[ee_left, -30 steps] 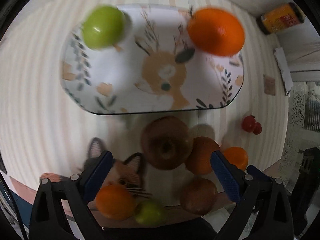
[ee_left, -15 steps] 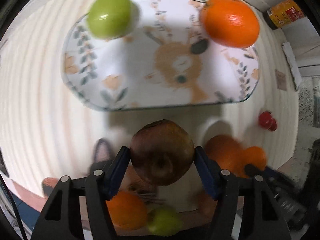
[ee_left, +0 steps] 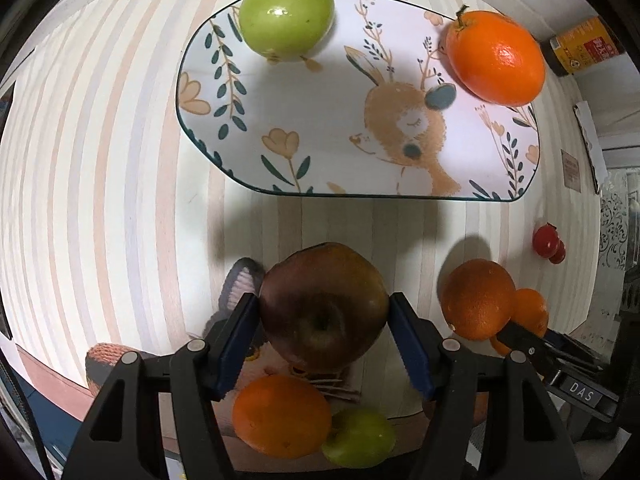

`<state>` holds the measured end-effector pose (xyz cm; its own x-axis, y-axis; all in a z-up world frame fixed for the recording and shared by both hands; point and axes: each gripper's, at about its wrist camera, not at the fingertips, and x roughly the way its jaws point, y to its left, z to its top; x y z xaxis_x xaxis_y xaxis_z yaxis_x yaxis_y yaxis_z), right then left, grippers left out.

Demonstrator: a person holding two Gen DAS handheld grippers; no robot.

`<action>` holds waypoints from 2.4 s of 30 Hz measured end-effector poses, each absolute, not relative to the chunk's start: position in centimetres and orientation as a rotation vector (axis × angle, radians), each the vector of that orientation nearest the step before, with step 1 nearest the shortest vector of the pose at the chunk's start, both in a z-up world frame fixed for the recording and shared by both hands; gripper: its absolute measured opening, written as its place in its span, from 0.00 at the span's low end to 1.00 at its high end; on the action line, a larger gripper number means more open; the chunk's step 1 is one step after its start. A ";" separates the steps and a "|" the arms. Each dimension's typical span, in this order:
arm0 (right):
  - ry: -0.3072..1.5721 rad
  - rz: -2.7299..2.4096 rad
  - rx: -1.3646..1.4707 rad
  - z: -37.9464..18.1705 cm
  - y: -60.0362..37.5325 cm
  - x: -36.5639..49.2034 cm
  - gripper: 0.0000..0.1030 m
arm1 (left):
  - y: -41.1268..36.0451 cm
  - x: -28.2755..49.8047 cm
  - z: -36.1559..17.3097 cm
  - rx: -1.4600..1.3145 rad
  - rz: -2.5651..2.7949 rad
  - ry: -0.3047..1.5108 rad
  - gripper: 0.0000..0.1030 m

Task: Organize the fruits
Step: 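Grasp the brown fruit with the left tool while the right tool grasps a tangerine, then place the brown fruit and tangerine on the plate and open both tools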

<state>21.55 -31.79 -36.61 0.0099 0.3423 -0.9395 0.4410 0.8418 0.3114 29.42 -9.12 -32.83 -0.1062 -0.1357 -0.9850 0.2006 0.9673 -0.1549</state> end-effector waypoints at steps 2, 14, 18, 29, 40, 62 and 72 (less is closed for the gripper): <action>1.582 -0.087 0.608 -36.4 -31.6 21.5 0.64 | -9.0 29.6 -32.6 0.064 -0.284 1.641 0.62; 1.429 -0.043 0.509 -30.5 -30.7 24.6 0.63 | -8.3 30.3 -24.6 0.007 -0.328 1.514 0.62; 1.395 0.021 0.533 -29.3 -29.5 28.2 0.63 | -7.4 33.0 -22.2 -0.028 -0.306 1.451 0.62; 1.443 0.103 0.832 -33.9 -26.2 36.8 0.63 | -4.1 39.1 -26.8 -0.167 -0.175 1.549 0.62; 1.427 0.046 0.943 -34.9 -25.7 39.7 0.84 | -3.6 39.8 -29.5 -0.201 -0.149 1.626 0.63; 1.323 -0.140 0.286 -25.6 -29.3 31.3 0.91 | -4.7 34.4 -23.2 0.036 -0.124 1.418 0.86; 1.263 -0.107 0.193 -19.9 -27.2 25.8 0.91 | -4.8 28.4 -17.5 0.081 -0.150 1.273 0.86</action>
<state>25.78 -27.20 -19.91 0.3006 0.0264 -0.9534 0.1859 0.9788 0.0858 28.45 -4.77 -17.49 0.2854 -0.0668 -0.9561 0.1566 0.9874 -0.0222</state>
